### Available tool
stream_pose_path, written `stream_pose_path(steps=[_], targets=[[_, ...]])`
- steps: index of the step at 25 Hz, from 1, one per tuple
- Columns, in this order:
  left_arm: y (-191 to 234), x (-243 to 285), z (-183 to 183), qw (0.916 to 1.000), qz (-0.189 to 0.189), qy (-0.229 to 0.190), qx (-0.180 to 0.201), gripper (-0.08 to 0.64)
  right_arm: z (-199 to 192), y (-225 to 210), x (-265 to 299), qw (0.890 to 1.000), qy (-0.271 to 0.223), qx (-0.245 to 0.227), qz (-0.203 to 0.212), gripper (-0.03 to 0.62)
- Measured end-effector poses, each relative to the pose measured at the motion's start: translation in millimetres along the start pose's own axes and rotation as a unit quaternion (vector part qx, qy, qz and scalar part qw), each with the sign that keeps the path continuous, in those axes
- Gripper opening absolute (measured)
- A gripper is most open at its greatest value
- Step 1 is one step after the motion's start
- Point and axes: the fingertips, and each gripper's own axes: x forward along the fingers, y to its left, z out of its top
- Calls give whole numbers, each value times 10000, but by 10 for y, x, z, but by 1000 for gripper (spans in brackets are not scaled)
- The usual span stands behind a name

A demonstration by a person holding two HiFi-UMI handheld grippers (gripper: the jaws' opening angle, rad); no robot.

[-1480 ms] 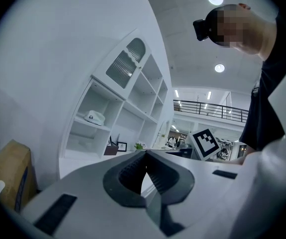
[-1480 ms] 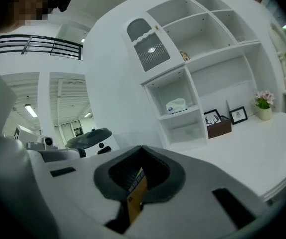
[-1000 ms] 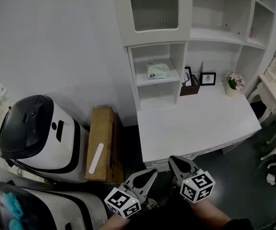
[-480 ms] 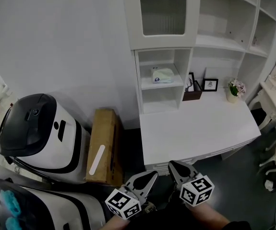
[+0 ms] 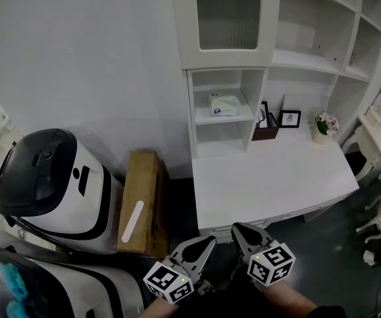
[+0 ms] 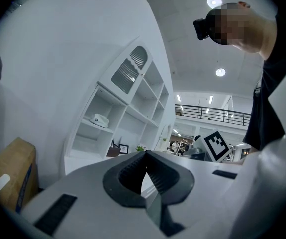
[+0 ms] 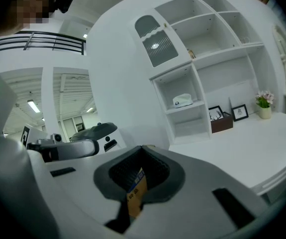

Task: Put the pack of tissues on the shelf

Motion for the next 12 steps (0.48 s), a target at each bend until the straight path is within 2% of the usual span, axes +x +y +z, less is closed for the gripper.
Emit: stream_pose_path(steps=[12], targets=[[18, 6, -38, 10000, -1, 18, -46, 5, -29, -31, 3, 10000, 17, 93, -28, 5]])
